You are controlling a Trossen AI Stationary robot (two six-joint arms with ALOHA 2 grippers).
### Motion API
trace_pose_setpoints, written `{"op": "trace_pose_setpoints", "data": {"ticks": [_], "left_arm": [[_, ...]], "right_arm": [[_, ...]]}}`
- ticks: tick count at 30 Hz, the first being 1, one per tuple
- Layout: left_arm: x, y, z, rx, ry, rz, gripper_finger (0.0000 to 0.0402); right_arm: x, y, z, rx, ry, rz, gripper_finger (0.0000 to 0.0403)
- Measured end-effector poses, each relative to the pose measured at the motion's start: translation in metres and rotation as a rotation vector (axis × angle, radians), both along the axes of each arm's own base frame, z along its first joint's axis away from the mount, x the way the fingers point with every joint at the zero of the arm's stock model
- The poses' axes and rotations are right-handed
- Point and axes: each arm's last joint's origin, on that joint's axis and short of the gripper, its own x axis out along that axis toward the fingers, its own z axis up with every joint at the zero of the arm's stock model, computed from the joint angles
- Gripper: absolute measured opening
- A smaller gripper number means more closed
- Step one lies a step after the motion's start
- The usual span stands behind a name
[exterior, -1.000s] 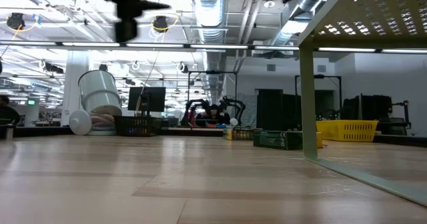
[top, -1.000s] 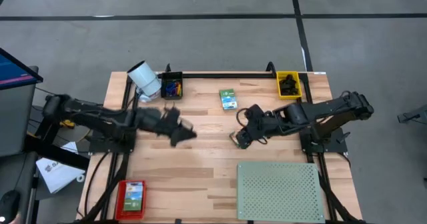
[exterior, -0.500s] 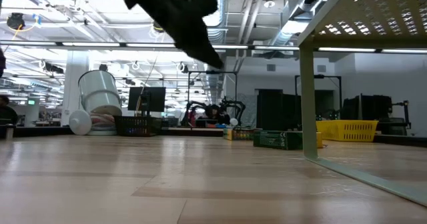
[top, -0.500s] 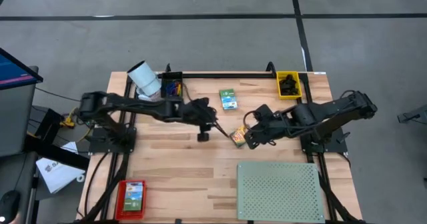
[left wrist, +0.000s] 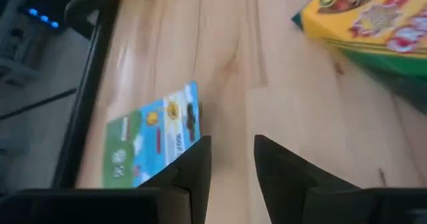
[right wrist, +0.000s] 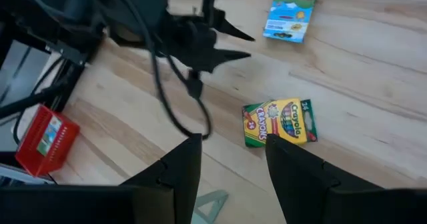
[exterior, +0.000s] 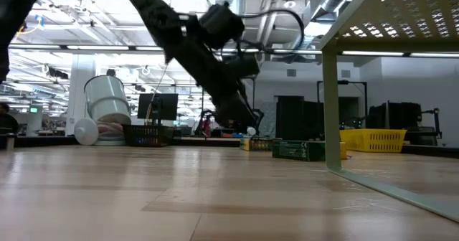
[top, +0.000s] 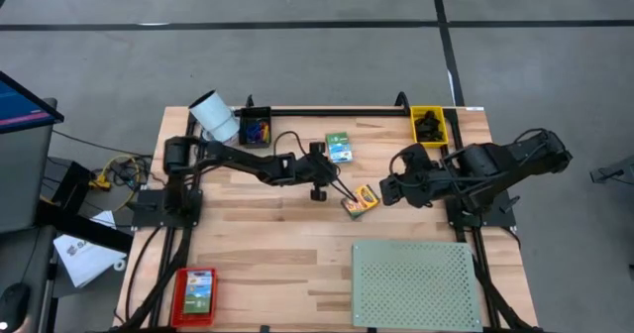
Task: Pick & Place Office Desk Supplies
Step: Put the green crayon box into the orange bin
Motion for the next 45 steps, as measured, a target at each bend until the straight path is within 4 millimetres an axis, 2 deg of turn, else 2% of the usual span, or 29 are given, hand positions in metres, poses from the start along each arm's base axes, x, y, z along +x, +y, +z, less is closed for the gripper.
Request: {"op": "trace_pose_setpoints", "data": {"ticks": [7,16,20,25,32,37,45], "left_arm": [[0.006,0.014,-0.026,0.001,-0.002,0.051,0.0106],[0.009,0.030,-0.021,0.015,-0.088,0.050,0.0106],[0.007,0.028,-0.024,-0.004,-0.050,0.029,0.0106],[0.010,0.027,-0.021,-0.001,-0.095,0.022,0.0106],[0.026,0.030,-0.048,0.023,-0.020,0.059,0.0106],[0.037,0.031,-0.048,0.081,-0.025,0.092,0.0106],[0.034,0.044,-0.047,0.090,-0.042,0.179,0.0070]], "right_arm": [[-0.001,0.000,0.000,0.011,-0.011,-0.017,0.0163],[-0.001,0.001,0.000,0.039,-0.016,-0.047,0.0163],[-0.001,0.001,-0.001,0.057,-0.009,-0.041,0.0163],[-0.002,0.001,-0.001,0.057,0.001,-0.049,0.0163],[-0.003,0.001,-0.002,0.055,0.015,-0.049,0.0163],[-0.004,0.003,-0.002,0.095,0.030,-0.027,0.0163],[-0.008,0.010,-0.005,0.093,0.062,-0.020,0.0163]]}}
